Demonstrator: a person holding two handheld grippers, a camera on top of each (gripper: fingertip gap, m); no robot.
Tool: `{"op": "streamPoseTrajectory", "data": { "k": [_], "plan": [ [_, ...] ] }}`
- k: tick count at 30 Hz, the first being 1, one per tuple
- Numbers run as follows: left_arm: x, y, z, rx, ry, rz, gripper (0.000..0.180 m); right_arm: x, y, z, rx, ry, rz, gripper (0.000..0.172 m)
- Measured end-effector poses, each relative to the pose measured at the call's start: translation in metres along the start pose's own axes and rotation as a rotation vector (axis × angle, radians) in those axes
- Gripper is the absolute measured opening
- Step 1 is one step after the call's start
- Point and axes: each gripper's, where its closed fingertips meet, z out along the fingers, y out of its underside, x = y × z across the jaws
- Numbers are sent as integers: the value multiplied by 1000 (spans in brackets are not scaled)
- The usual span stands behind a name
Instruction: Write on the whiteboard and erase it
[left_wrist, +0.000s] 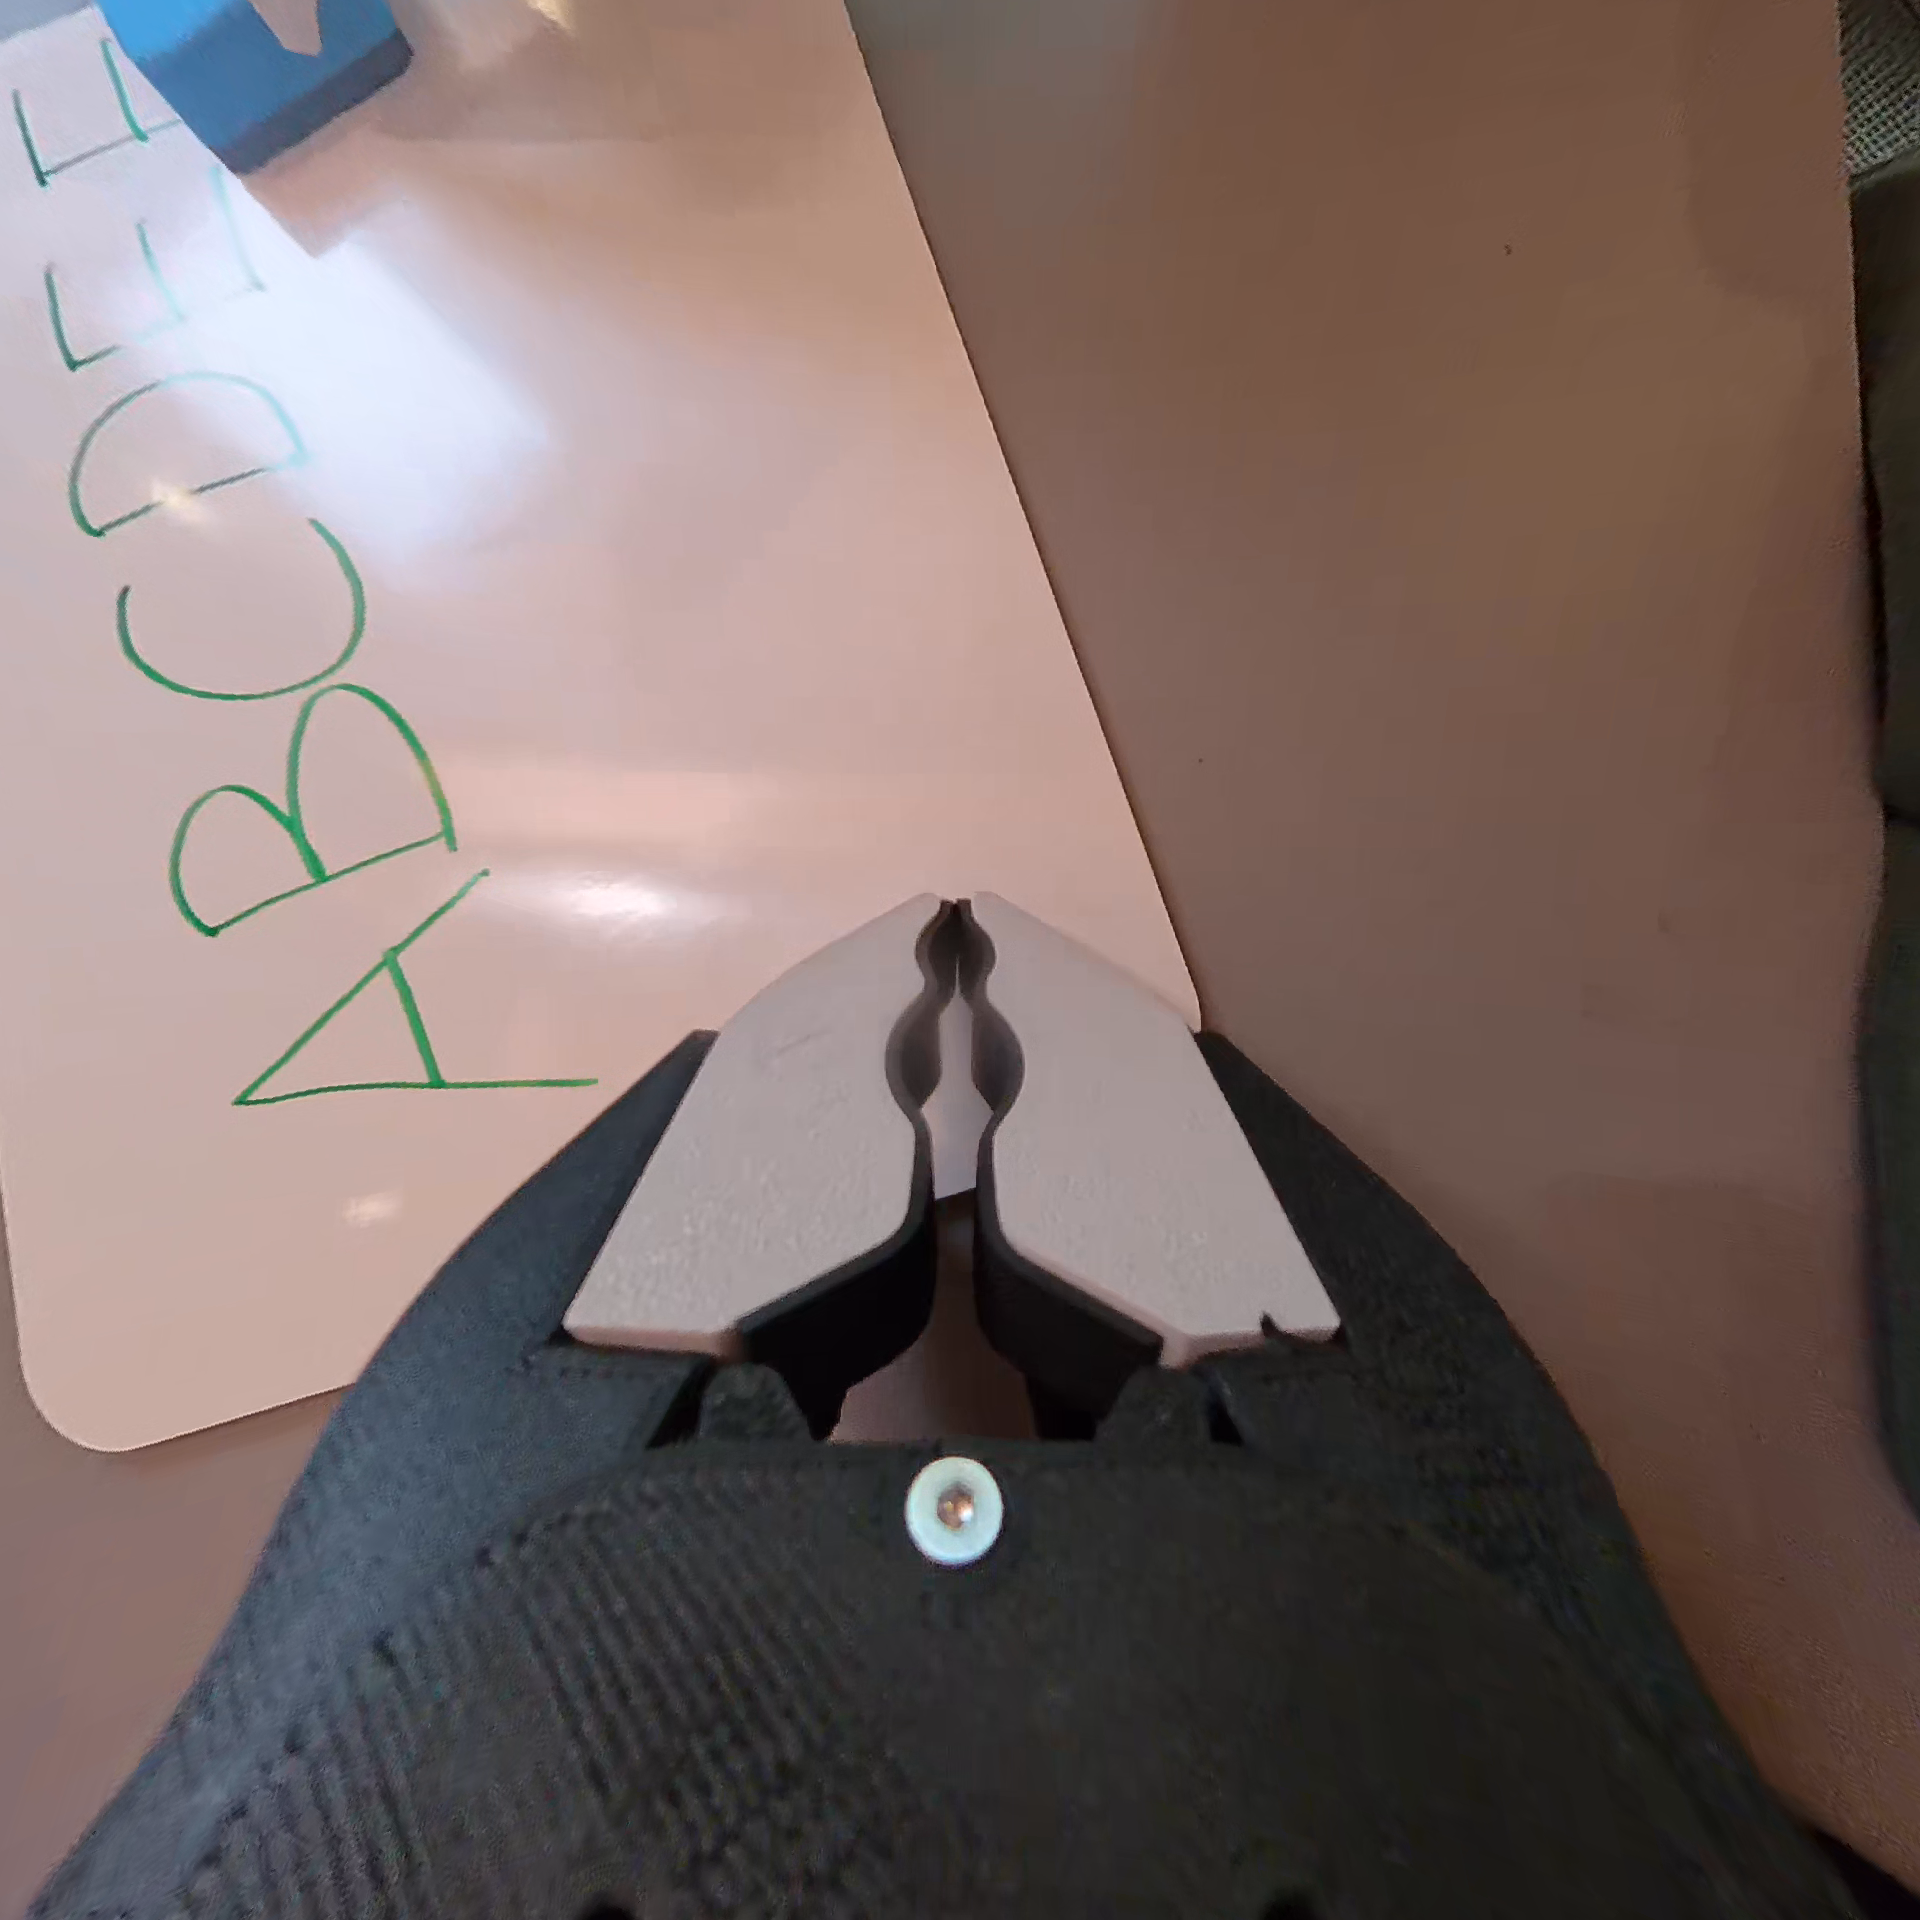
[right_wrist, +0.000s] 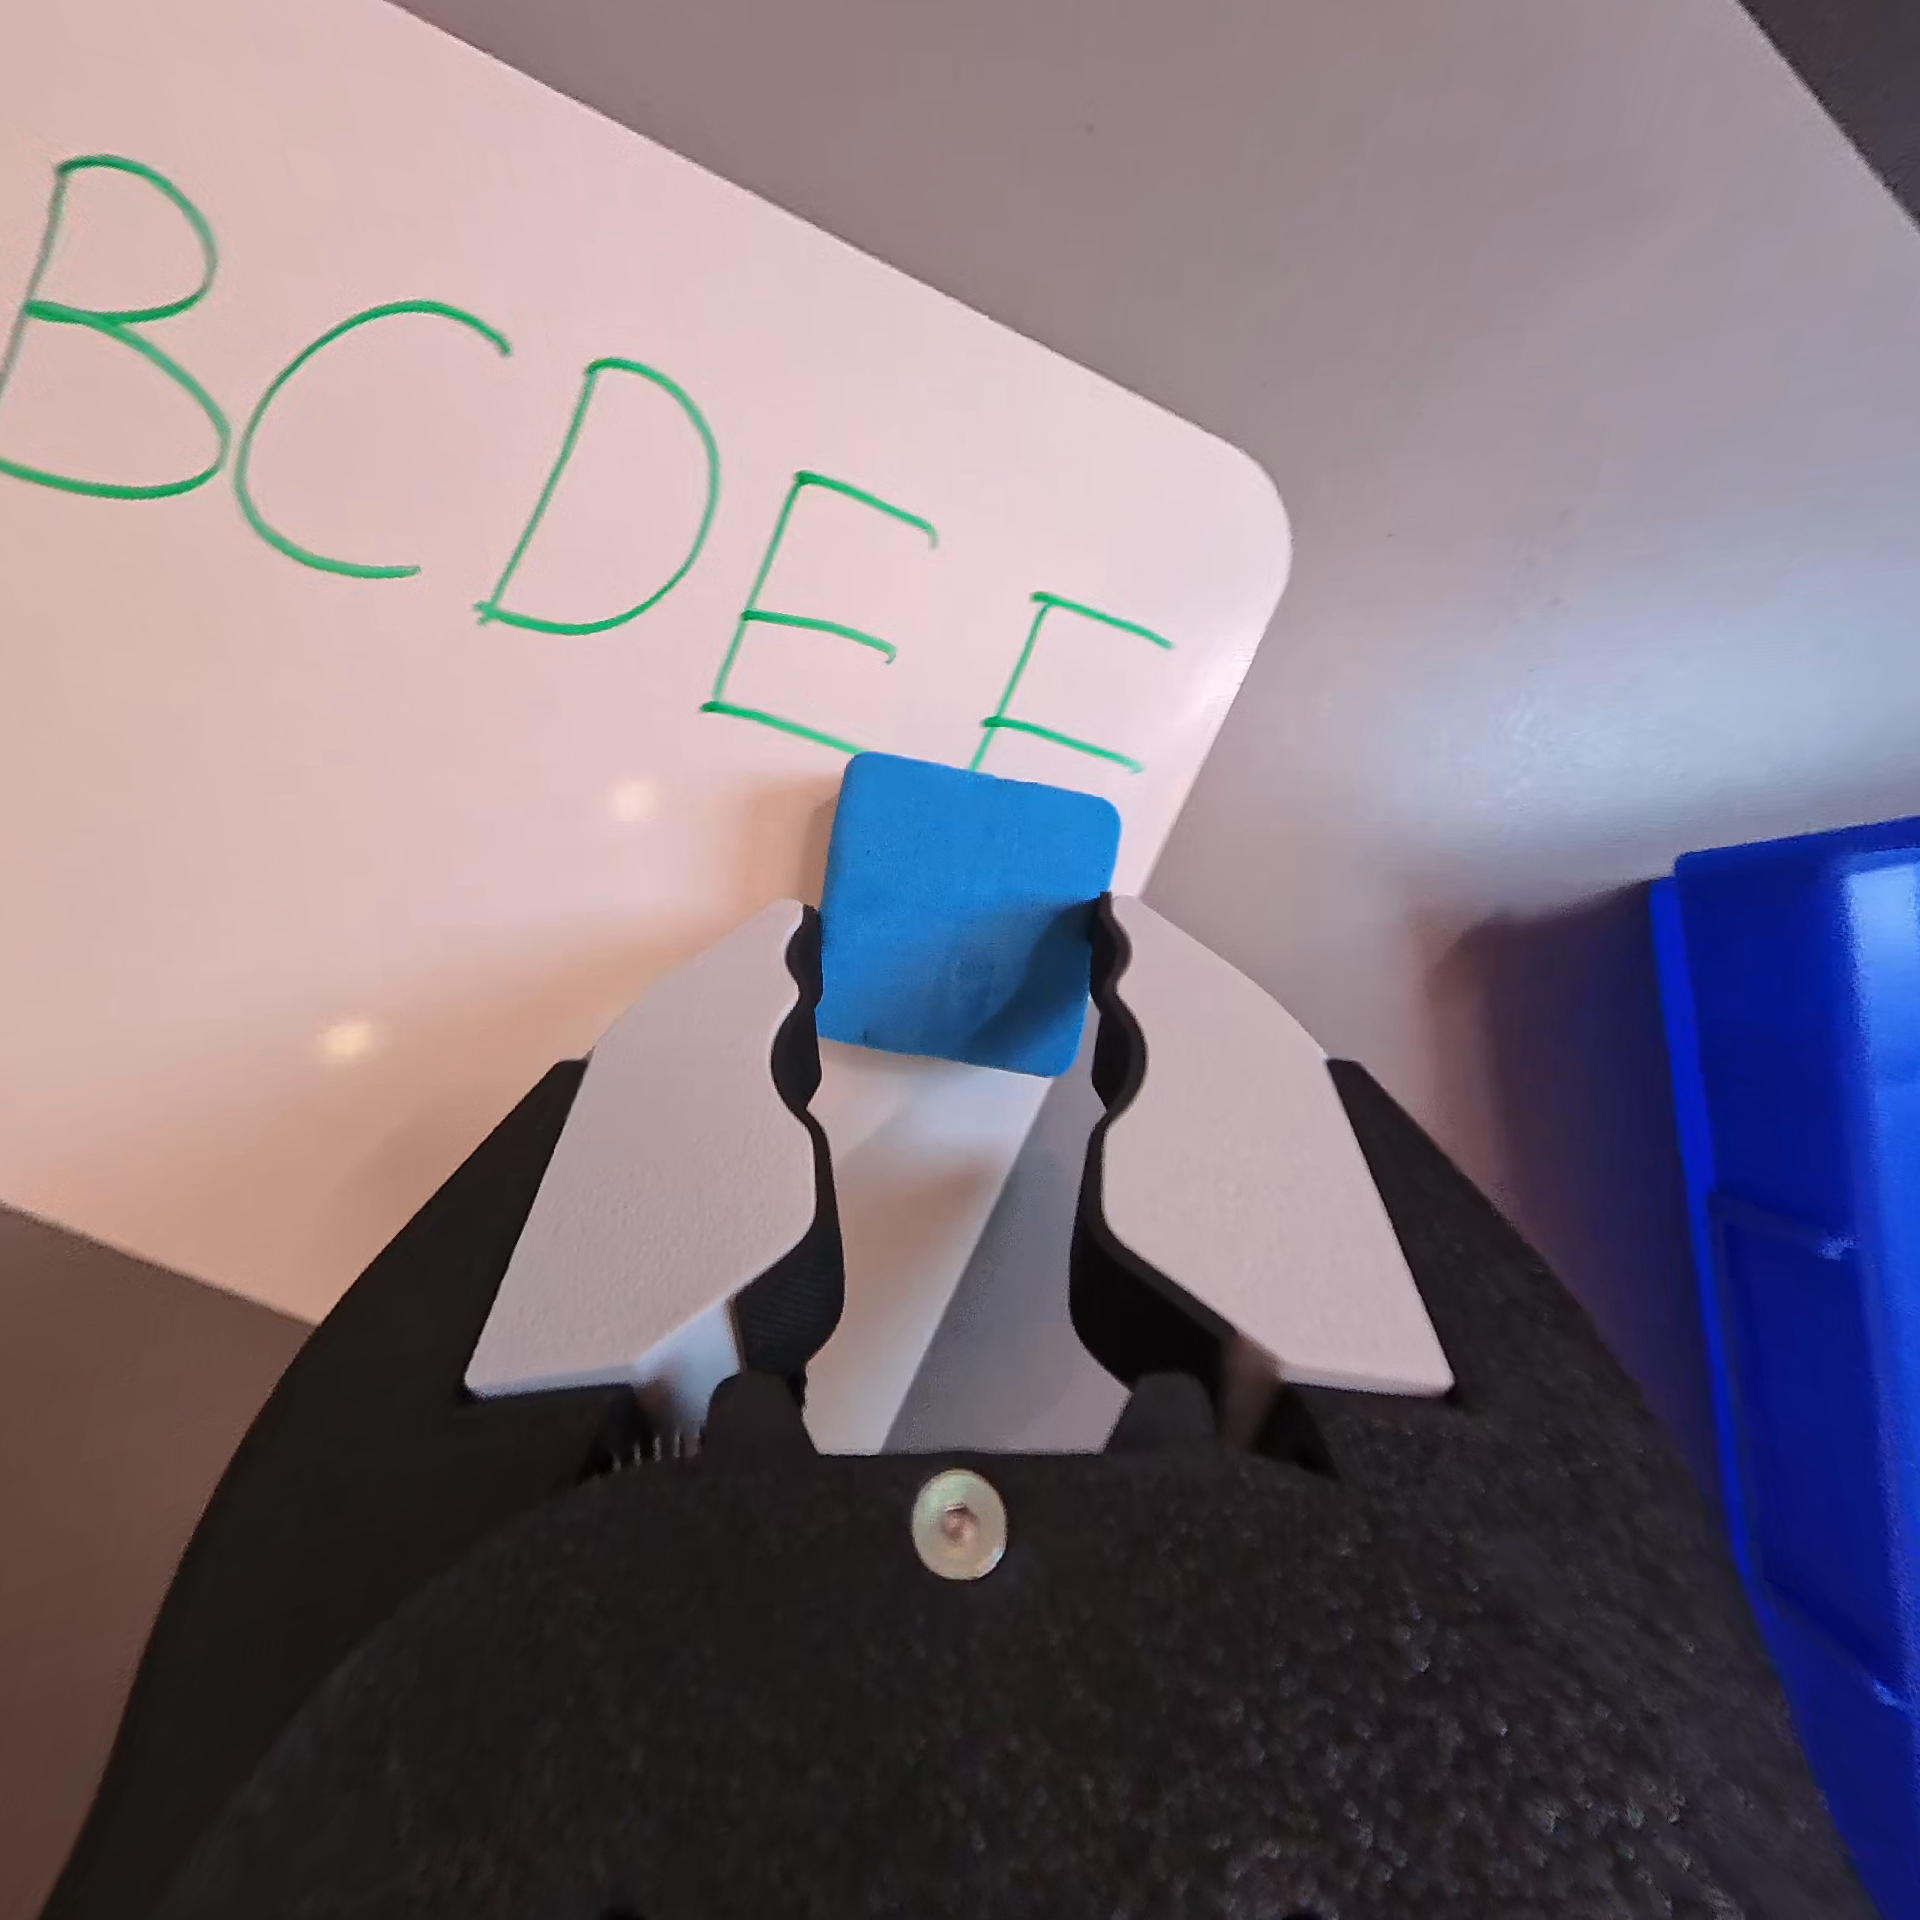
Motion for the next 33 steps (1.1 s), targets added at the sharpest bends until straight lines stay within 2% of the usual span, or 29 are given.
{"op": "streamPoseTrajectory", "data": {
  "k": [3,6,10,13,16,18,22,24,27,29,31,33],
  "plan": [
    [1,0,0,-8,7,0,0,12,-11,7,26,22,47,50],
    [1,0,0,-13,5,0,0,-7,-19,11,16,-15,-8,50],
    [1,3,-2,-46,-12,9,0,-28,0,-1,-92,-86,-103,50],
    [3,3,-2,-51,-1,7,0,0,5,-2,-134,-22,-52,50],
    [4,3,-2,-57,2,9,0,13,-12,9,-79,6,-8,50],
    [4,3,-2,-58,-2,10,0,-7,-19,12,-70,-42,-78,50],
    [4,4,-3,-58,8,2,0,-23,5,-3,-236,-126,-230,50],
    [4,4,-3,-57,13,4,0,5,1,1,-243,-47,-165,50],
    [5,4,-3,-60,15,9,0,24,-30,20,-109,-20,-28,50],
    [6,5,-4,-59,19,4,0,4,-38,24,-88,-75,-99,50],
    [6,5,-4,-57,19,0,0,-25,-24,14,-167,-193,-224,50],
    [6,5,-4,-59,23,2,0,-20,-13,8,-229,-177,-256,50]
  ]
}}
